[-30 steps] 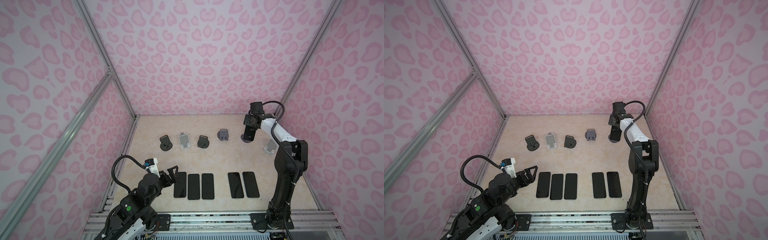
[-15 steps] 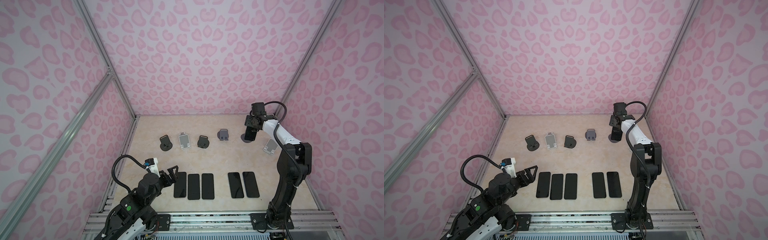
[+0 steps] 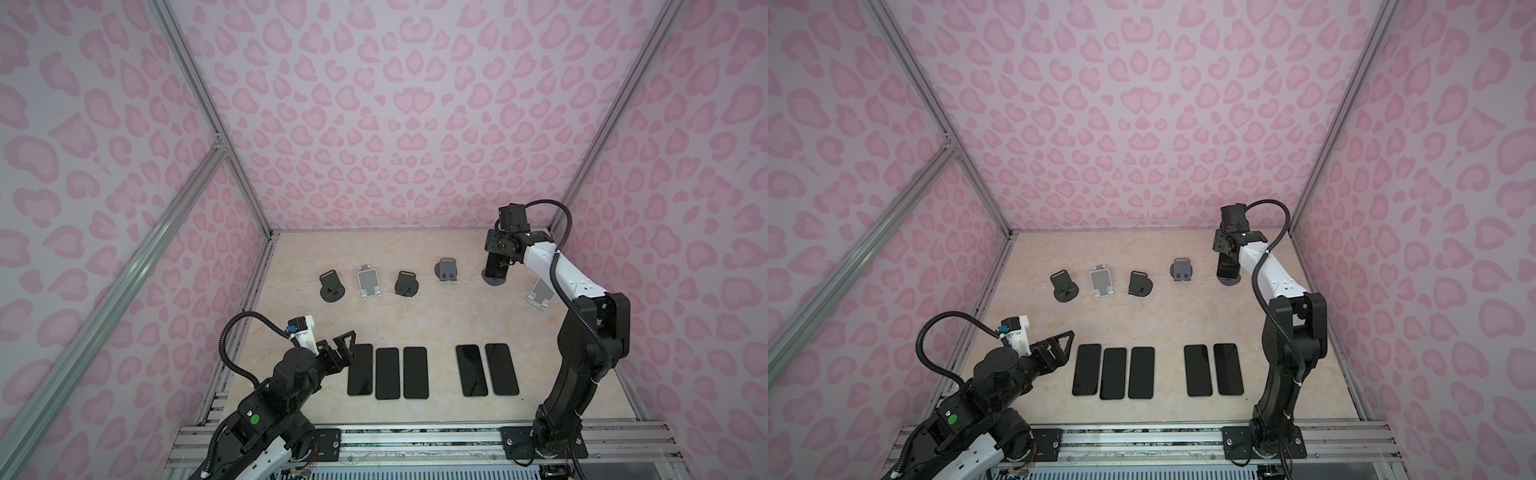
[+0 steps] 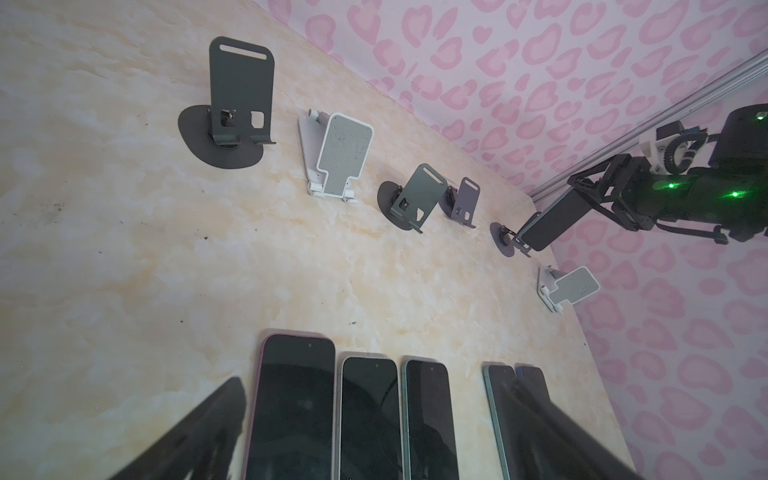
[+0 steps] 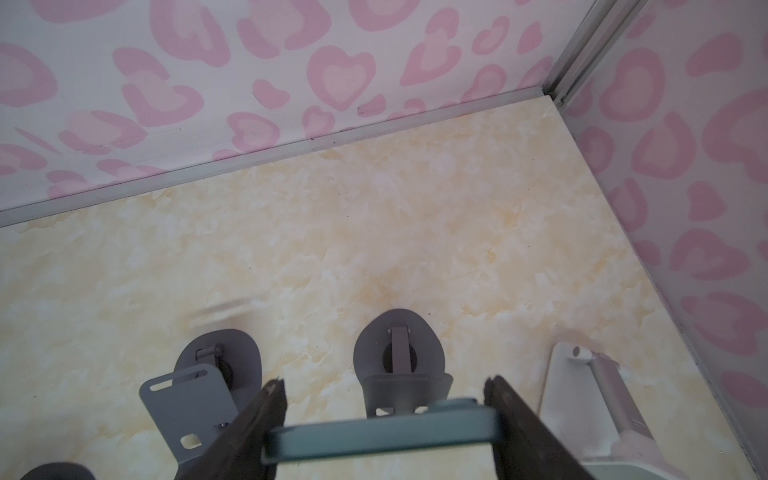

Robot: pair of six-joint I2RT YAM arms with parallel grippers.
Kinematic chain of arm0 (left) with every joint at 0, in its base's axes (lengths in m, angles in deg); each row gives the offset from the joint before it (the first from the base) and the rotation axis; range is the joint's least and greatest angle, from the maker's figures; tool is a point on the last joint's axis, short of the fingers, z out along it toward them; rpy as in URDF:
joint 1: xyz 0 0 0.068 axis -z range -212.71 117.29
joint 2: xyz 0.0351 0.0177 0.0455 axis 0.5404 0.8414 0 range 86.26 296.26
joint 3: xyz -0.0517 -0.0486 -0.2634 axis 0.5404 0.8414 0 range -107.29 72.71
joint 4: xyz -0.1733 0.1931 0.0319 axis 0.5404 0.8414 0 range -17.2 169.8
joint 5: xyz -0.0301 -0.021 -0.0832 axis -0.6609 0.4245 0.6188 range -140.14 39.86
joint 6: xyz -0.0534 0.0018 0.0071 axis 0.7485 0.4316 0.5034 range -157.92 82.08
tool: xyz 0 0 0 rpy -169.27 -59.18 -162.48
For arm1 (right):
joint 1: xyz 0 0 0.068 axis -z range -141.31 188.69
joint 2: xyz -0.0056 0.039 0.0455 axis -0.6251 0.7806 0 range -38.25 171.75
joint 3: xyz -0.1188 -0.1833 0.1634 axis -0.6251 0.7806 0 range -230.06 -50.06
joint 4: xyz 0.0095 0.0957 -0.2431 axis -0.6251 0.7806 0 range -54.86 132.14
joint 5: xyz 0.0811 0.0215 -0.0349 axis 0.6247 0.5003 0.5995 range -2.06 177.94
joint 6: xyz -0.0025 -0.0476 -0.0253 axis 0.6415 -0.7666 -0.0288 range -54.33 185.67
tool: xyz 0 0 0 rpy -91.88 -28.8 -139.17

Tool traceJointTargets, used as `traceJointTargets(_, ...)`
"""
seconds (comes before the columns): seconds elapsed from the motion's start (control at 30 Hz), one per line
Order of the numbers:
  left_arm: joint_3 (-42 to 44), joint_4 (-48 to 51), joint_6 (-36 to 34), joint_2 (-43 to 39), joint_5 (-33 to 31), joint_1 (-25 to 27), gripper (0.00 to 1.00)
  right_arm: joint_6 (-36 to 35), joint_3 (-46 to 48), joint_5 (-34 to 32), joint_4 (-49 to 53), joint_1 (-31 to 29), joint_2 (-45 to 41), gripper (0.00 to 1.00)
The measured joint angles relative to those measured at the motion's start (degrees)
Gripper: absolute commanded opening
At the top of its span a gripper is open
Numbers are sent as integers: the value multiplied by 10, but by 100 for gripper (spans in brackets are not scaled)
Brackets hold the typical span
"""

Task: Remove the phone from the phone stand
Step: 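Close the right gripper on the standing dark phone's top edge and lift it, then carry the dark phone toward the robot with the right gripper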

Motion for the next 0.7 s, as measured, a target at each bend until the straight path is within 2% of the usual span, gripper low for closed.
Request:
traceJointTargets(0.3,-2,2,0,-5,0,0,99,0,23,-3,2,-37,-37,58)
traceJointTargets(0.7,-5,5,0,-9,5,0,99,3,76,-23,10,-115,-96,58)
